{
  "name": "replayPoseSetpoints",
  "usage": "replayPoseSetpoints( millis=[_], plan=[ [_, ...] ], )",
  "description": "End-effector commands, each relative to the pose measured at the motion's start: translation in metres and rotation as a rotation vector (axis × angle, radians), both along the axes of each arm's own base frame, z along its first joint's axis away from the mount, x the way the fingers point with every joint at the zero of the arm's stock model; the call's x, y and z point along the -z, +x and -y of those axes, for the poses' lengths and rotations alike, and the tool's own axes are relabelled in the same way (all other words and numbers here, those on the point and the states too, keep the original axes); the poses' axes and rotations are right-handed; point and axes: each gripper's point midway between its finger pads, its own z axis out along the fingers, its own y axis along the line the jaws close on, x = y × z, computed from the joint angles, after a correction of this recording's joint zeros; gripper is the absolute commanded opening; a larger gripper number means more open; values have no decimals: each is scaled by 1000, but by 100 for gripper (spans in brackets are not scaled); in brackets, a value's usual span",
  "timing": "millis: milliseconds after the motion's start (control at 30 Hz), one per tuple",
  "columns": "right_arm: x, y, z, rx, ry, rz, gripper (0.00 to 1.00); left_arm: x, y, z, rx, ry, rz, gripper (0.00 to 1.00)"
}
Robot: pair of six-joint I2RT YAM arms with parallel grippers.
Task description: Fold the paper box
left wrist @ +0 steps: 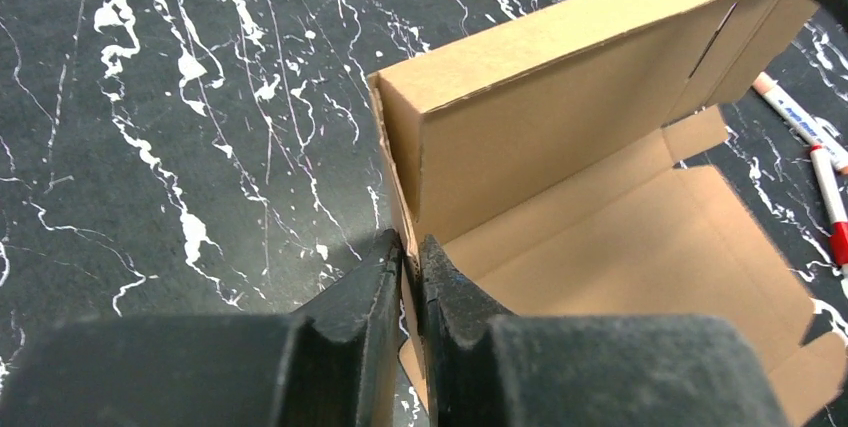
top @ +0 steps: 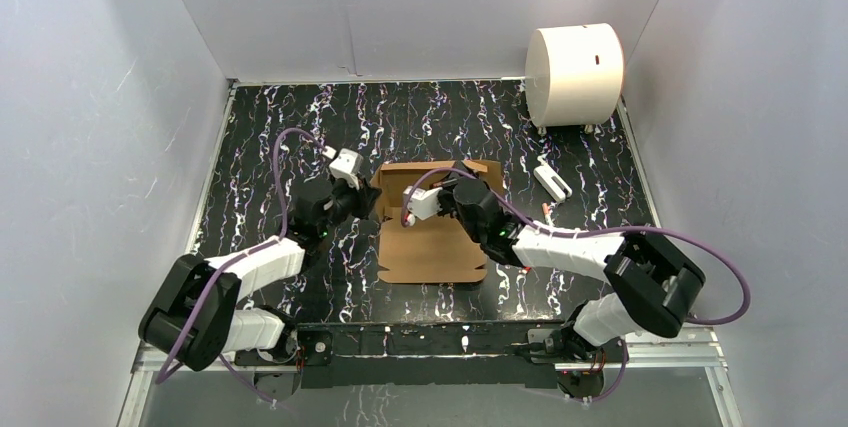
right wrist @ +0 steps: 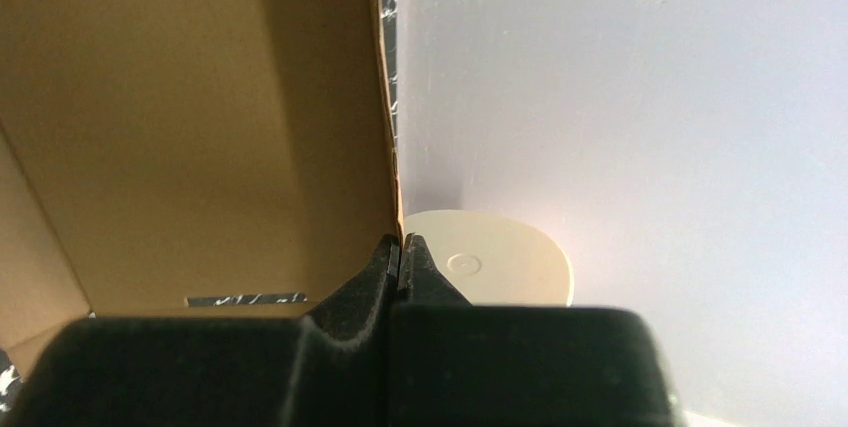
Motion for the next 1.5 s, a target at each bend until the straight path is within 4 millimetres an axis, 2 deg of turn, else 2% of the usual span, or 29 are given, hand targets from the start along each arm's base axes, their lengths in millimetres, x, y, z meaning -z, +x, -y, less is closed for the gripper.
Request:
replayPoseSetpoints(
  millis=[0,167,367,667,900,1067,1267,1467],
  plan=[
    [-31,-9,-27,-88,94,134,0,-23,8,18,-22,4,96,10],
    [-30,-23,-34,-129,92,195,0,-25,9,15,-139,2,139,10],
    [-23,-36,-35,-135,114,235,0,-23,-1,32,-187,-6,173,14],
    [-19,-55,-37,-162,94,323,0,5,-11,27,-211,-16,170,21],
    [-9,-62,-35,-157,60,359,0,13,-17,27,-177,-4,187,27],
    [-6,-62,-33,-153,47,357,0,10,-18,23,-180,7,205,35],
    [5,-60,-30,-149,21,311,0,3,-21,20,-175,12,235,50],
    [9,-57,-24,-138,10,284,0,-21,-29,19,-128,1,311,61]
  ],
)
